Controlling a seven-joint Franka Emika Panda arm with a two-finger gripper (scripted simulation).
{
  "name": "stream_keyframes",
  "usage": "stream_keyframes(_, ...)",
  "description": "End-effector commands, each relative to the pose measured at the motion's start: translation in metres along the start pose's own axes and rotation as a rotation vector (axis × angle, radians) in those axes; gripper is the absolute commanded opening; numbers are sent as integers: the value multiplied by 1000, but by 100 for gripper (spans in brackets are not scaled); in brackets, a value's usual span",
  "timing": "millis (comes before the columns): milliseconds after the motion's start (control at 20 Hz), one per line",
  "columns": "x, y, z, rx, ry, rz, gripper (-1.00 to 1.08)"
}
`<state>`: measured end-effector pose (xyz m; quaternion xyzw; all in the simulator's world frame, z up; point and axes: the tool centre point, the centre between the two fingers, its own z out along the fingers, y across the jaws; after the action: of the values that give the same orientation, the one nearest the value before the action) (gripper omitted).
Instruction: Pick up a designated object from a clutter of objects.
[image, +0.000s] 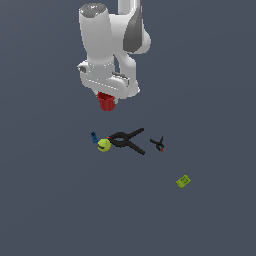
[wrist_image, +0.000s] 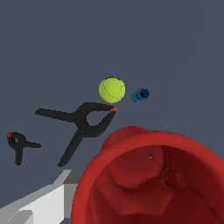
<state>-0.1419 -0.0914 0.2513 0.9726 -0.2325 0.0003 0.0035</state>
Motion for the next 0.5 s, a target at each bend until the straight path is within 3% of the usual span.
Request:
stream_keyframes(0, -9, -13, -22, -1, 1, 0, -100)
stream_keyframes(450, -36, -55, -88, 3, -1, -2, -100)
